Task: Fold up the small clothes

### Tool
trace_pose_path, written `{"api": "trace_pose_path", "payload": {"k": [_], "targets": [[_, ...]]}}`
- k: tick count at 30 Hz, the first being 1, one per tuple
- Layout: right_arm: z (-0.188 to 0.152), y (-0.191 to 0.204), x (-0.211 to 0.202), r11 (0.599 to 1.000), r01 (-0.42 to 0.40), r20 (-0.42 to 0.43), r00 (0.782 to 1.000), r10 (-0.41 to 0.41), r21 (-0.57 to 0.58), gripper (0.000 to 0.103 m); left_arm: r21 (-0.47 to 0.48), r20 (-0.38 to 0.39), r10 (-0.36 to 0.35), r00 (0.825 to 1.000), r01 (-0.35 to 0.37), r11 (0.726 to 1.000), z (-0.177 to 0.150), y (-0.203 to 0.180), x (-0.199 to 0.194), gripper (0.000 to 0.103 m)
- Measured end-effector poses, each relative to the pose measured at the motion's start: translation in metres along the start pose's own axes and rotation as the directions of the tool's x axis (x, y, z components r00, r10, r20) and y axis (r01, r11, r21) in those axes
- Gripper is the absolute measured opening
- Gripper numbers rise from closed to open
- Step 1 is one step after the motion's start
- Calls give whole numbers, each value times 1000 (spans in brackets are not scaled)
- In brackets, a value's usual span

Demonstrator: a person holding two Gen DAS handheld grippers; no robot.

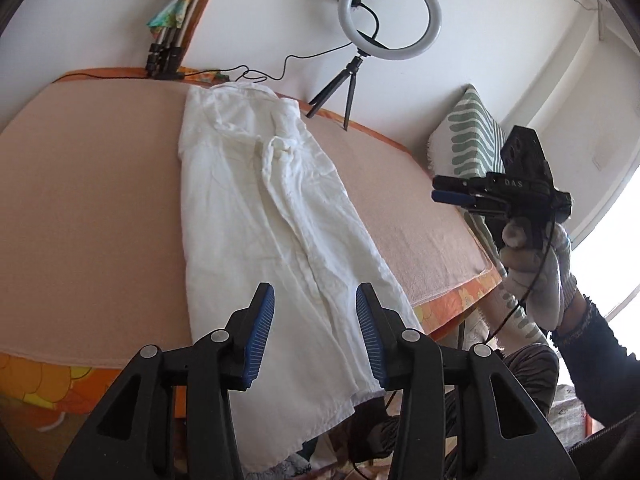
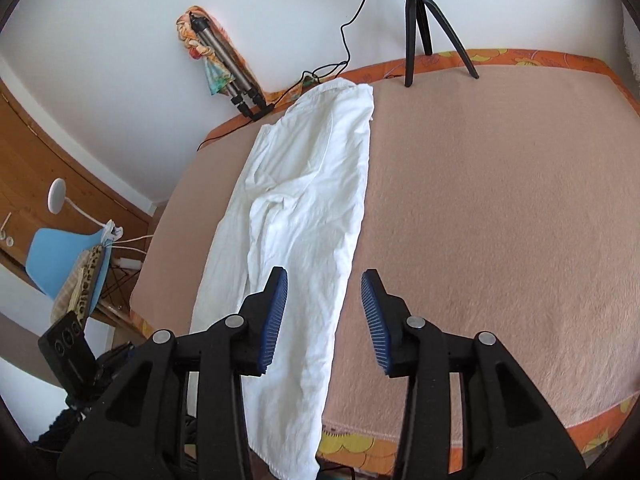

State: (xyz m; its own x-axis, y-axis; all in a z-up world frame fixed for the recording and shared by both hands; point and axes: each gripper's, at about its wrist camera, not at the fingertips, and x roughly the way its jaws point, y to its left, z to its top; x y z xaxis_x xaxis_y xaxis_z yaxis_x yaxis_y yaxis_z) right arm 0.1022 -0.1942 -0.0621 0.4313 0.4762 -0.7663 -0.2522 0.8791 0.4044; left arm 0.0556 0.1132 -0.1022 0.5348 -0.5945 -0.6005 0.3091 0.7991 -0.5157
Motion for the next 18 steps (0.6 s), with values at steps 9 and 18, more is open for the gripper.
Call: {"api": "trace_pose_path", "payload": {"k": [9,18], "targets": [[-112,1,8,995,-86,-167,982,93,50,41,-161,-134,20,991,-42,986,-36,43,-13,41],[-158,-14,14,989,-100,-257,958,125,107,42,-204,-235,14,972,-63,977,-58,44,16,47]]}}
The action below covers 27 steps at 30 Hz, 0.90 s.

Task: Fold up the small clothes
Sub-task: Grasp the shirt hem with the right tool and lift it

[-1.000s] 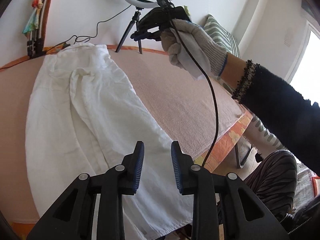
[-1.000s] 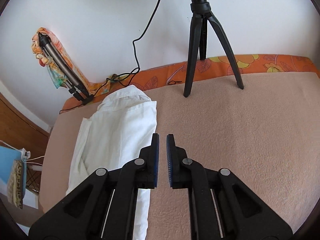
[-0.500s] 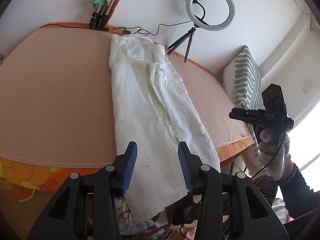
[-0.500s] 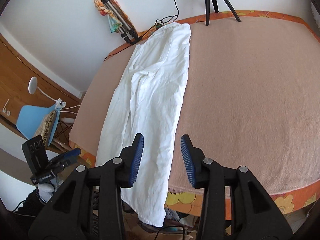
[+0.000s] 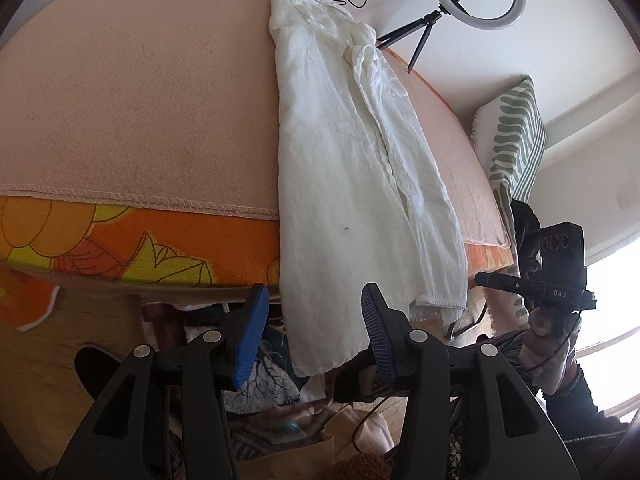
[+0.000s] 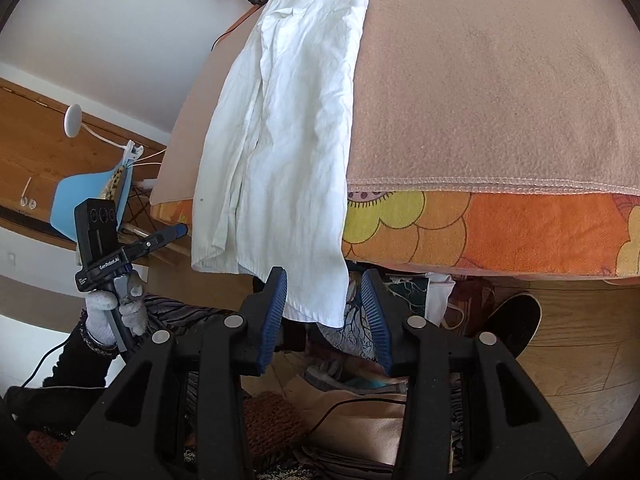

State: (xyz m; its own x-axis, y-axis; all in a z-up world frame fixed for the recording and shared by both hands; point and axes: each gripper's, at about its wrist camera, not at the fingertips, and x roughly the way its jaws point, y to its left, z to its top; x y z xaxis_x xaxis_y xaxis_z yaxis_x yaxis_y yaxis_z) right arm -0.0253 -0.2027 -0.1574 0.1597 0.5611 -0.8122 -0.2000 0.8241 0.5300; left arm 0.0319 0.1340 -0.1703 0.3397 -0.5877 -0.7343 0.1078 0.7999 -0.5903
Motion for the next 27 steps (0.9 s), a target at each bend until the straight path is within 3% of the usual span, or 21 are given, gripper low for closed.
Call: {"api": "trace_pose_path", "payload": {"k": [6,20,22,24,26,27], "targets": [[7,-8,21,1000,-22,-41,999,23,18,44,0,-40,51,998,-51,999,-1,-2,10,48],[10,0,57,991,-134,-113,984,135,21,46,-72,-107,-97,990,89,993,-2,5,35,46],[9,2,60,988,-149,-117,982,152,28,43,-67,-101,-129,987,122,990,-2,2,34,41],[6,9,60,985,-175,-126,976,175,8,29,-55,-108,-161,981,156,986,-2,-1,33,22],[5,17,57,983,-181,-110,978,178,-18,14,-36,-100,-177,979,174,984,-3,-6,30,13],[4,18,55,982,-189,-102,977,186,-21,12,-29,-95,-187,978,185,982,-3,-8,28,9]]}}
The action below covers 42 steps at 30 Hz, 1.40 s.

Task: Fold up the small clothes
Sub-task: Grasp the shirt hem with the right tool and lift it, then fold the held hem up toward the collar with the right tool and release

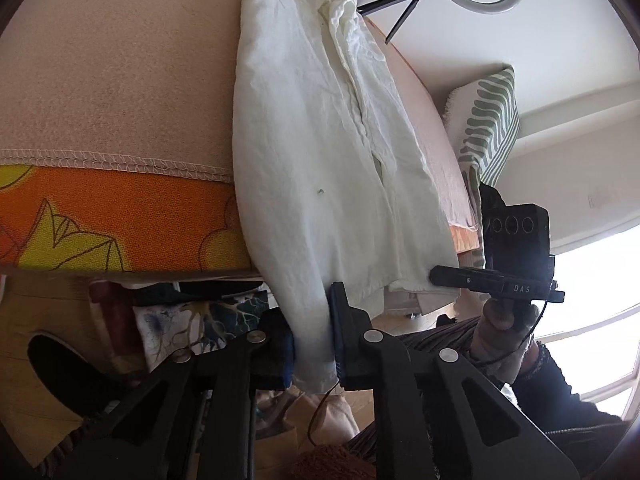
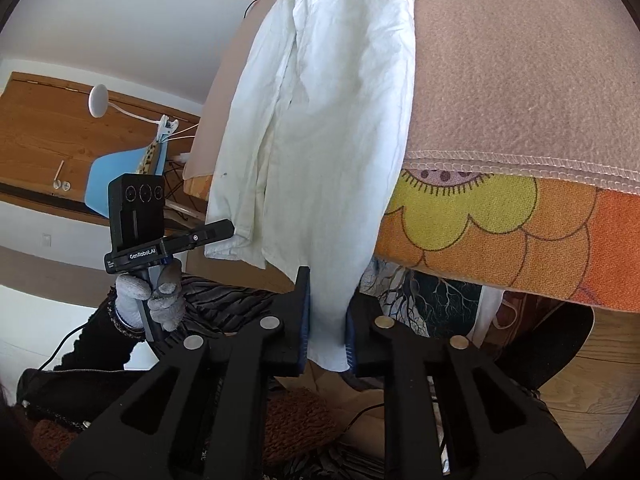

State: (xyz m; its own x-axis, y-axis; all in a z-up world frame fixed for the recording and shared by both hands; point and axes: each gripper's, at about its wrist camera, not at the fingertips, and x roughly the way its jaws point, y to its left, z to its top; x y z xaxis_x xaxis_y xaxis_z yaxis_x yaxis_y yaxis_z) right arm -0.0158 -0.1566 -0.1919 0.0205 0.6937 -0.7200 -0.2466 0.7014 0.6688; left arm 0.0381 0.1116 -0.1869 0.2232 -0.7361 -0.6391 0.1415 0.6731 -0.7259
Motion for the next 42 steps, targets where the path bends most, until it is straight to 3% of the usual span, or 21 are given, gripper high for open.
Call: {"api": "trace_pose_path", "payload": {"k": [6,13,20,31,42], "targets": [[1,5,-16,994,-106,91,991,102,41,9,-36,59,-130,990,132,991,9,-11,-17,5],[16,18,-39,981,-191,184,966,179,44,9,12,125,-186,975,186,982,32,-37,-31,5],[49,24,-52,979,-200,231,955,186,39,9,46,187,-144,972,137,989,65,-45,-39,5],[130,7,-48,984,-143,284,953,108,105,9,32,234,-62,970,56,998,132,-32,-19,5],[179,-37,-12,968,-109,240,969,52,228,9,-29,197,-12,980,18,999,162,-3,9,5]]}}
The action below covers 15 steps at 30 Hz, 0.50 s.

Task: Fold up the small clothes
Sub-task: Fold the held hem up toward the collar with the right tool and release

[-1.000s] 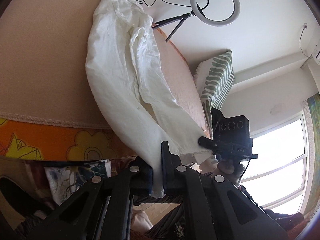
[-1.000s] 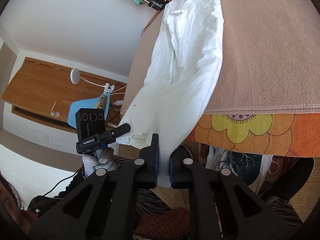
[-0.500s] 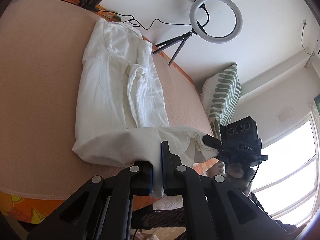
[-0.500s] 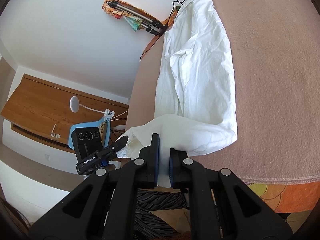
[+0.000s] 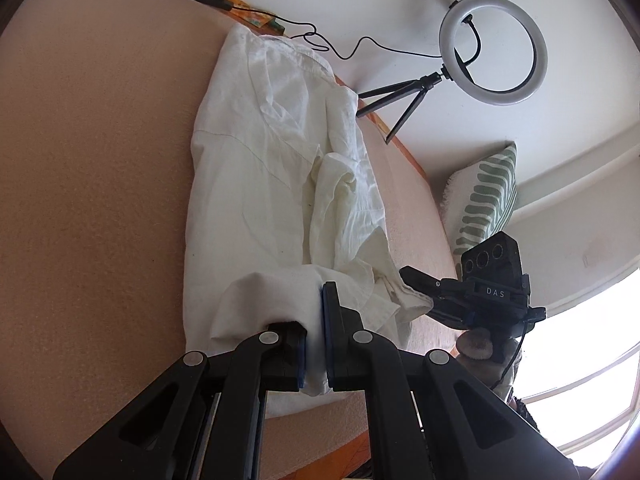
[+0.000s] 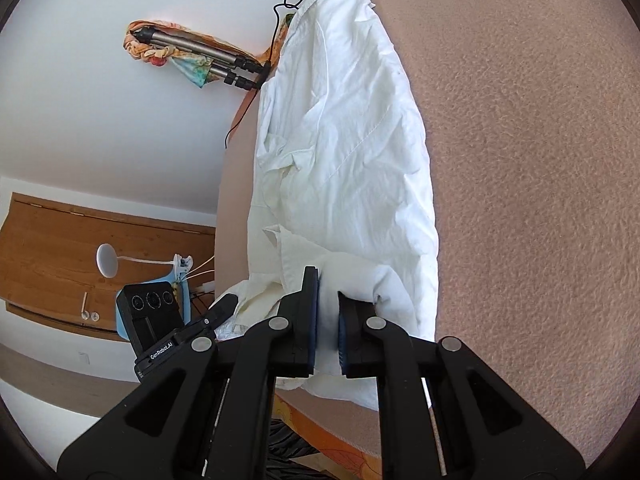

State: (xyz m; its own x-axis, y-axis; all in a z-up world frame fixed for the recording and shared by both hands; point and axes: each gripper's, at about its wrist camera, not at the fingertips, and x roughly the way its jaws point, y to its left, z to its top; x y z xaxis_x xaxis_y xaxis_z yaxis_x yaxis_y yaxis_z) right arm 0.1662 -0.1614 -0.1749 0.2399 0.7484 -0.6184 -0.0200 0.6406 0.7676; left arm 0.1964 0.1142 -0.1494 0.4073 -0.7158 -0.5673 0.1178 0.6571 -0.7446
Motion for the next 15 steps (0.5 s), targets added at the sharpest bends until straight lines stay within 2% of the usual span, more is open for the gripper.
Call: {"api": "trace_pose_path", "payload": {"k": [5,6,7,8,9,10,11,13,15], "targets": [[8,-2,4,1000,-8,-25,1000,8,0,14,34,7,25,1000,-26,999,3,-6,-4,10],[9,0,2,1000,-10,-29,1000,10,-8,17,36,10,21,1000,-21,999,4,-8,-7,16],[10,1,-2,1000,-18,-26,1000,18,-16,24,37,17,19,1000,-20,999,6,-10,-10,29],[11,3,-7,999,-23,-14,1000,23,-25,37,40,43,20,999,-22,999,7,-12,-16,37],[11,7,-14,999,-25,11,1000,25,-41,46,49,83,21,996,-25,998,8,-14,-25,50],[11,10,-23,998,-25,46,999,28,-61,59,57,120,22,993,-29,998,9,-16,-32,52],[12,13,-32,996,-27,73,997,32,-80,63,60,140,20,990,-29,998,12,-17,-38,52],[11,19,-46,993,-28,102,994,39,-112,63,65,162,-1,987,-10,998,15,-18,-49,52],[6,29,-57,984,-11,124,992,33,-177,63,89,194,11,981,-29,996,13,-21,-59,52]]}}
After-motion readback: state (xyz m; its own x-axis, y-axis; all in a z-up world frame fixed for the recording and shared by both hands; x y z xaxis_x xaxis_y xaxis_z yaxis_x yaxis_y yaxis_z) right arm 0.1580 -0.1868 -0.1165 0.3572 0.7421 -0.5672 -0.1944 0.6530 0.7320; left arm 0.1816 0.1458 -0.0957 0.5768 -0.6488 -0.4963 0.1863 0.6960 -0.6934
